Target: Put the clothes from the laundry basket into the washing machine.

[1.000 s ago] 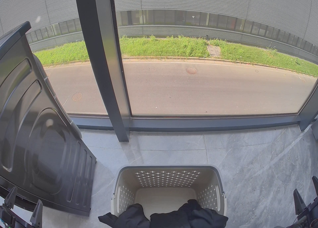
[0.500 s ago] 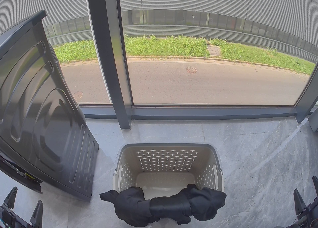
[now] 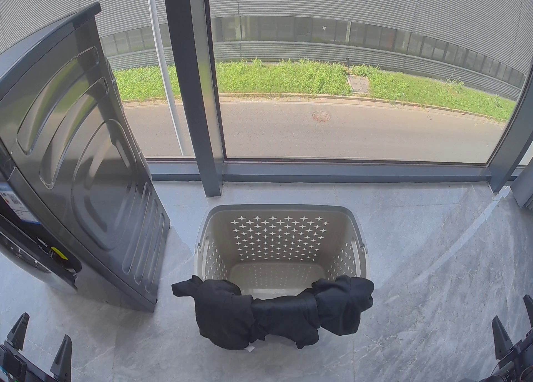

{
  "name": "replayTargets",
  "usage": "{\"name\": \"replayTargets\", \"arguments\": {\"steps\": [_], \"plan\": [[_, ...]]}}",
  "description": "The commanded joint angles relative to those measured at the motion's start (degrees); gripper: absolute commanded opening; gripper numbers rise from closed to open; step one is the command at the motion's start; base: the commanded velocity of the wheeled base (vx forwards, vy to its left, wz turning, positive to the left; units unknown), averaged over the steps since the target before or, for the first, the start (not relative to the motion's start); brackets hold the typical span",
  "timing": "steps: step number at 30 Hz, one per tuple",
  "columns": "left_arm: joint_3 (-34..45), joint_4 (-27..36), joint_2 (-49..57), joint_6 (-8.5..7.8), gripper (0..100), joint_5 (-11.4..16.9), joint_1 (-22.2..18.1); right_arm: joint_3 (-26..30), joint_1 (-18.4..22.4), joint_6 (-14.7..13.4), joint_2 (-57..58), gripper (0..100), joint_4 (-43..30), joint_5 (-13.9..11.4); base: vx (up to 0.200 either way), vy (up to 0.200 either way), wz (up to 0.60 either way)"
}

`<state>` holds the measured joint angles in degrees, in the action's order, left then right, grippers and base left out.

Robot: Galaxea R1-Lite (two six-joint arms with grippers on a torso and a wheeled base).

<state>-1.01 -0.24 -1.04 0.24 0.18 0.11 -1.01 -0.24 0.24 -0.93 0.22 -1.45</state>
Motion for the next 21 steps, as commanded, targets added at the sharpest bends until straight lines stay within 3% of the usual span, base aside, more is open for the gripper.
{"name": "replayTargets", "arguments": {"steps": [1,11,21], "plan": [[0.92,-0.11,1.04,0.02,100,-0.01,-0.02,1.01,-0.02,0.02,0.93,100,0.04,0.04,-0.200,0.000,0.00],[0.92,-0.11,1.04,0.02,100,0.08,-0.02,1.01,-0.02,0.02,0.93,100,0.04,0.04,-0.020,0.000,0.00],[0.92,-0.11,1.04,0.02,100,0.17,-0.02,1.01,-0.02,0.02,0.93,100,0.04,-0.04,0.000,0.200,0.00]]}}
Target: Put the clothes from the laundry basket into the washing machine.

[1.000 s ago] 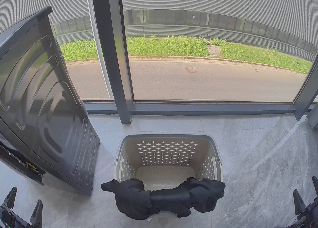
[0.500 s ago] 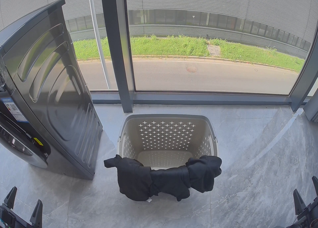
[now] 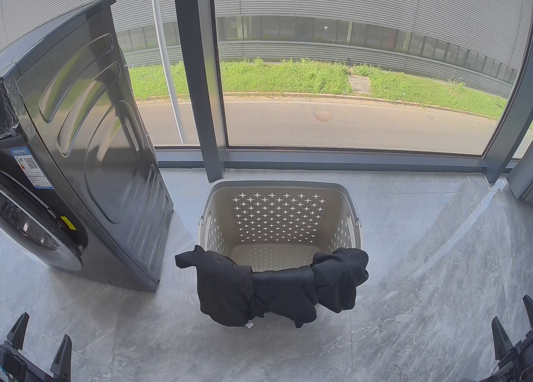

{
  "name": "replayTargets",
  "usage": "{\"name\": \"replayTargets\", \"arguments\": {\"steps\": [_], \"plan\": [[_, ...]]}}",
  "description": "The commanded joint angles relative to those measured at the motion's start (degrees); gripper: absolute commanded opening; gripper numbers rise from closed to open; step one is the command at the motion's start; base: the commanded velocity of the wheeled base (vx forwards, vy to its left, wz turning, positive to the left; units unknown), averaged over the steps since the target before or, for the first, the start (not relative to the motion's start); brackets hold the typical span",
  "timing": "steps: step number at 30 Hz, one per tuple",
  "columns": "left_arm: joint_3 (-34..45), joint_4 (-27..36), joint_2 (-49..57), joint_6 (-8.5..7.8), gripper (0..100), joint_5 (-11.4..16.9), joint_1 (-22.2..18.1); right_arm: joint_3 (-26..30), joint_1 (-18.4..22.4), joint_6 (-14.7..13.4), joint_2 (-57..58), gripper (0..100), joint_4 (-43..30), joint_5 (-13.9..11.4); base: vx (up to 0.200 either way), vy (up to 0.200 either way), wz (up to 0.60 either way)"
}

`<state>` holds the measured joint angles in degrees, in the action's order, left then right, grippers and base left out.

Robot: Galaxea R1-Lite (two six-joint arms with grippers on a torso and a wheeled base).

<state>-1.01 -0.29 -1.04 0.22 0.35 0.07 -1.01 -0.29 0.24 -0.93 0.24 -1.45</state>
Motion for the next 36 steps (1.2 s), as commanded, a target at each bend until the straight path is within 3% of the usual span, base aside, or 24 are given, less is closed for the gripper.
{"name": "replayTargets", "arguments": {"steps": [1,36], "plan": [[0.92,-0.06,1.04,0.04,100,0.00,0.01,1.01,0.03,0.02,0.93,100,0.02,-0.04,0.000,0.200,0.00],[0.92,-0.06,1.04,0.13,100,0.00,0.01,1.01,-0.06,0.02,0.93,100,0.02,-0.04,0.000,0.200,0.00]]}}
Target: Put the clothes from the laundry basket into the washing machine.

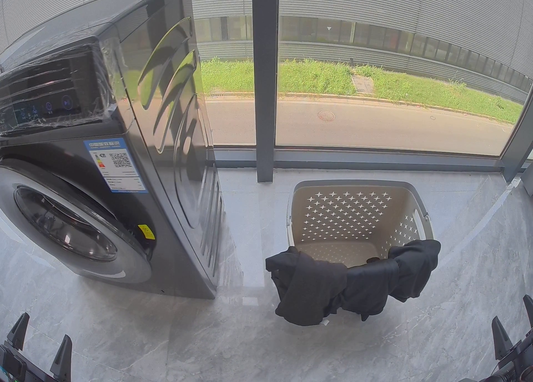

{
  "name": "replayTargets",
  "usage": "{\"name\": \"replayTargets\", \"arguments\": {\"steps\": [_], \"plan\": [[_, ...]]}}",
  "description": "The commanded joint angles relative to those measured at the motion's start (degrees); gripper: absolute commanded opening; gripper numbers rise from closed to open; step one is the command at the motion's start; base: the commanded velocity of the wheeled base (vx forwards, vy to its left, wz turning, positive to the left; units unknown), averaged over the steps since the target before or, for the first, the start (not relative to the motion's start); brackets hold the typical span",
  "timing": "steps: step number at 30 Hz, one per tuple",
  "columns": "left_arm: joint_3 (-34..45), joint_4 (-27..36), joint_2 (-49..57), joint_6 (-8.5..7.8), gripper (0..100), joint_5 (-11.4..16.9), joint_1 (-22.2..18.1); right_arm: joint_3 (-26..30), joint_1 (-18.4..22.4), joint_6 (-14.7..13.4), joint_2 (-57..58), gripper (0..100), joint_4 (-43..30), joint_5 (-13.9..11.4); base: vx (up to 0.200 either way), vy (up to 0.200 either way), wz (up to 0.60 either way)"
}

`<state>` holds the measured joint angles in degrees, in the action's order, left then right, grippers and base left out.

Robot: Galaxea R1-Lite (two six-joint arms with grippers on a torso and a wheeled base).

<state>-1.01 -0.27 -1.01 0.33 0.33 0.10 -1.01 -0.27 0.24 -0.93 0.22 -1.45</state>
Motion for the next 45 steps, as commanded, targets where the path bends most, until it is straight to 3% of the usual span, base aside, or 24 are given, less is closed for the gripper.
{"name": "replayTargets", "arguments": {"steps": [1,45], "plan": [[0.92,0.00,1.01,0.02,100,0.02,-0.01,1.01,0.00,0.02,0.93,100,0.04,-0.04,0.000,0.200,0.00],[0.92,0.00,1.01,-0.24,100,-0.07,-0.01,1.01,0.09,-0.07,0.93,100,0.04,0.13,0.000,0.200,0.00]]}}
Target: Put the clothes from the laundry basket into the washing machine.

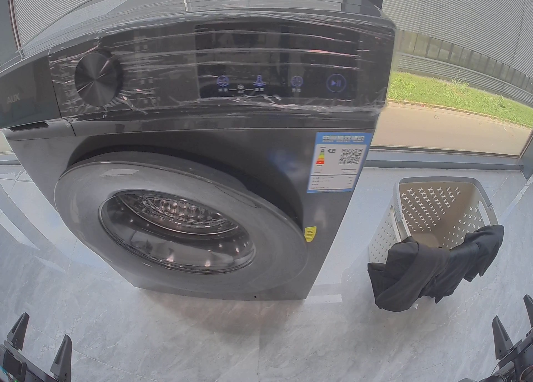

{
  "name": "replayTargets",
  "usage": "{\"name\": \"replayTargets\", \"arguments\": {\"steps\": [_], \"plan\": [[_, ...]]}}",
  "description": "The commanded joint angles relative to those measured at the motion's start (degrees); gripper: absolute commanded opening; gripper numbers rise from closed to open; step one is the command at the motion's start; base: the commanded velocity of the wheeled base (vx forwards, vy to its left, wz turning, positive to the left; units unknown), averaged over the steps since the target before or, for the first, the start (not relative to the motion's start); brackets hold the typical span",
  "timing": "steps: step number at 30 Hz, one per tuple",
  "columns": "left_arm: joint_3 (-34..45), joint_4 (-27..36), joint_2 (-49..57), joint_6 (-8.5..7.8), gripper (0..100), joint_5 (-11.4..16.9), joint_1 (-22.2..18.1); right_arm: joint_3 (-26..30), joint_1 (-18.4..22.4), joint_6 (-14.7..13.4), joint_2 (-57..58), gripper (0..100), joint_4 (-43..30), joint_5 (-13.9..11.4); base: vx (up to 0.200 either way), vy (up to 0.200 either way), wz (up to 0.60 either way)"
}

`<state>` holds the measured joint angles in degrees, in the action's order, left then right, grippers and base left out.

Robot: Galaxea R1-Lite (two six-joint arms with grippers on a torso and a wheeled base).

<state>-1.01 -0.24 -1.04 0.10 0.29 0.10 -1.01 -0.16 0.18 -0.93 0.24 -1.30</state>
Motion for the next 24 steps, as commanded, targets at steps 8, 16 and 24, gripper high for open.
{"name": "replayTargets", "arguments": {"steps": [8,16,24], "plan": [[0.92,-0.02,1.04,-0.01,100,-0.03,-0.01,1.01,-0.02,-0.01,0.93,100,0.02,-0.01,0.000,0.200,0.00],[0.92,-0.02,1.04,-0.01,100,-0.03,-0.01,1.01,0.07,-0.01,0.93,100,0.02,-0.01,0.000,0.200,0.00],[0.92,-0.02,1.04,-0.01,100,-0.03,-0.01,1.01,0.07,-0.01,0.93,100,0.02,-0.01,0.000,0.025,0.00]]}}
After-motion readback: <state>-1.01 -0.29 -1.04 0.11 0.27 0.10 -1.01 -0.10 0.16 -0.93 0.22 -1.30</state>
